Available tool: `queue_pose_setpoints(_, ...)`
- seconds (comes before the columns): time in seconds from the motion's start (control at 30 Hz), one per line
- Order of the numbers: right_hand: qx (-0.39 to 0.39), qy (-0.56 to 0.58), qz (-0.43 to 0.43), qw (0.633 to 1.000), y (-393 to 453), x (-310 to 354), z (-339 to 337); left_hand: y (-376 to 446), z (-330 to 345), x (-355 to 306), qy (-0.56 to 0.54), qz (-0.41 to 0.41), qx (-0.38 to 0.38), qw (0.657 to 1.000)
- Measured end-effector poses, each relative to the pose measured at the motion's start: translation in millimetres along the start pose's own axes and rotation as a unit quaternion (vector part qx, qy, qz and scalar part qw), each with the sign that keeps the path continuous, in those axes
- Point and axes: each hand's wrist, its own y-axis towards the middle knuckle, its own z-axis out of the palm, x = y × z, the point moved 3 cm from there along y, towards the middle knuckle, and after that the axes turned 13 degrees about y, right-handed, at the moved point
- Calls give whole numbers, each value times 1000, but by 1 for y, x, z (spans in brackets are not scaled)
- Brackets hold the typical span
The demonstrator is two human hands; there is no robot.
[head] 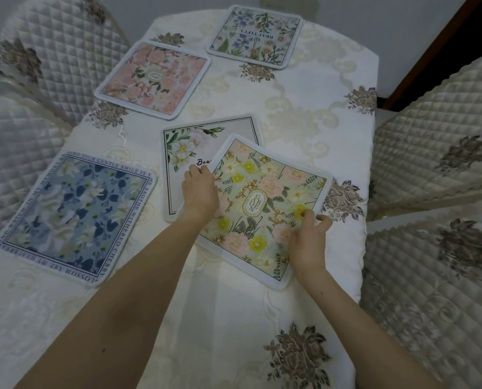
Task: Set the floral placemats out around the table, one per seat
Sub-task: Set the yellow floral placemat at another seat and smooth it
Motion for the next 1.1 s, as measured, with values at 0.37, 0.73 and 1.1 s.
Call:
queue_pose_setpoints(0.37,-3,22,-88,996,-8,21,-25,-56,-31,-6,-181,-37,-36,982)
queue_pose_setpoints(0.73,38,-73,-189,979,-6,13,-80,-176,-16,-29,-330,-172,-29,928)
queue_pose_setpoints(1.1,133,-118,-309,934,32,13,-94,-277,25,-89,-401,-305,-44,862)
